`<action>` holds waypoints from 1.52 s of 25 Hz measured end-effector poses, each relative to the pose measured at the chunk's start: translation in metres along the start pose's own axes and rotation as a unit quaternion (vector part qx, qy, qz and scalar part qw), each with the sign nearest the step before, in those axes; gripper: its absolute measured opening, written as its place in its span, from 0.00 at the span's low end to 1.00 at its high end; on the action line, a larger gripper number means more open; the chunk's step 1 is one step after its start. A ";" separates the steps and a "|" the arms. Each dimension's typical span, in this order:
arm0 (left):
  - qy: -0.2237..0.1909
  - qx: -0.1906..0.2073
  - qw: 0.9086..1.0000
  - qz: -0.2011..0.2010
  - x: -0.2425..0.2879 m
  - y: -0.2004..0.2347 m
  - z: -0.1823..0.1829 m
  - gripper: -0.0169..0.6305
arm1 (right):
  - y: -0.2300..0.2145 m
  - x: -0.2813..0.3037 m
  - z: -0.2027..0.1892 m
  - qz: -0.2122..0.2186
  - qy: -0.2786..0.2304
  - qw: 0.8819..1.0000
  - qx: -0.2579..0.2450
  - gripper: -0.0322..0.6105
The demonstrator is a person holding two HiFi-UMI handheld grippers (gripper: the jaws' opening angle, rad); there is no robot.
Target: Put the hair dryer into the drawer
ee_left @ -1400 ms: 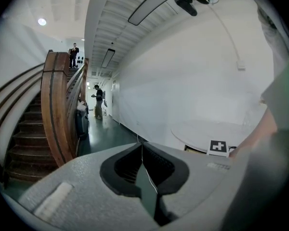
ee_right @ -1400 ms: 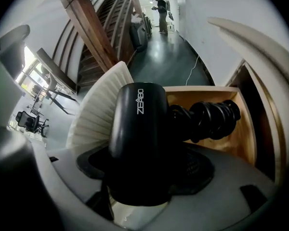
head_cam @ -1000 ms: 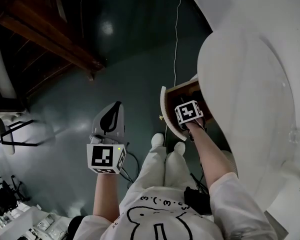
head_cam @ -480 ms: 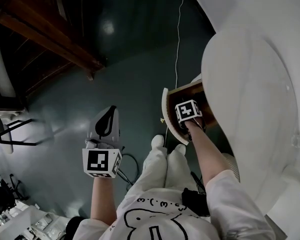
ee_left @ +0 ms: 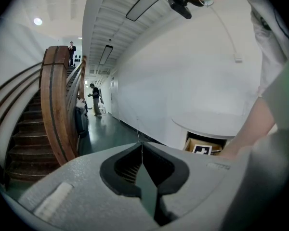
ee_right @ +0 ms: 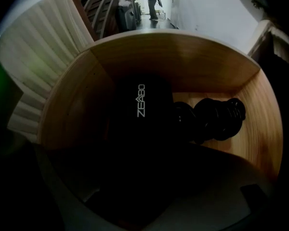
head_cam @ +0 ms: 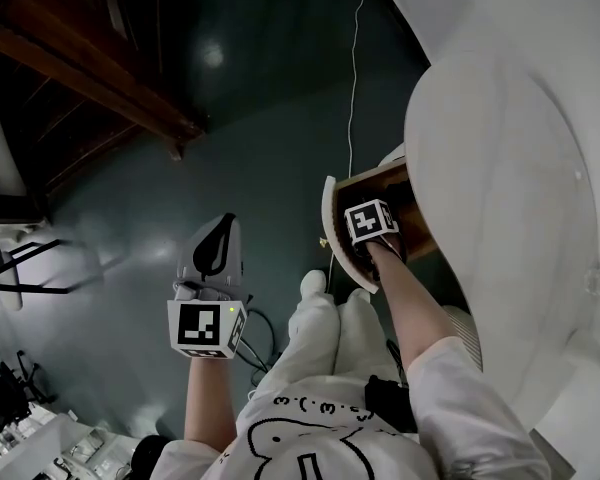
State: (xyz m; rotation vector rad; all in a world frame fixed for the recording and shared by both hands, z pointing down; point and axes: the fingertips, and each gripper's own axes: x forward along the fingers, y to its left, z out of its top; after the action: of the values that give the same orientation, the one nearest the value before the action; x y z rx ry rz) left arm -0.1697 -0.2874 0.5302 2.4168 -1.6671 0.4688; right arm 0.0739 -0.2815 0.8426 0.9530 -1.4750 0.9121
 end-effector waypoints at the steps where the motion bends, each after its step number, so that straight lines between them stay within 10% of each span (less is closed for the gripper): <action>1: 0.001 -0.002 1.000 0.001 0.000 0.001 -0.002 0.05 | 0.000 0.001 -0.001 -0.003 0.007 1.000 -0.003 0.59; 13: -0.001 -0.013 1.000 0.004 -0.006 0.002 -0.002 0.05 | -0.004 -0.003 -0.006 -0.015 0.014 1.000 0.002 0.81; 38: -0.060 -0.036 0.997 0.024 -0.050 -0.036 0.088 0.05 | 0.030 -0.134 -0.018 0.012 -0.039 0.997 -0.059 0.80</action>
State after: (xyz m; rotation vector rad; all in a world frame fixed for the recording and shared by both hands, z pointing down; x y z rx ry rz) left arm -0.1382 -0.2580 0.4322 2.4001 -1.7606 0.2703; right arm 0.0627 -0.2433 0.7101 0.8947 -1.5925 0.8044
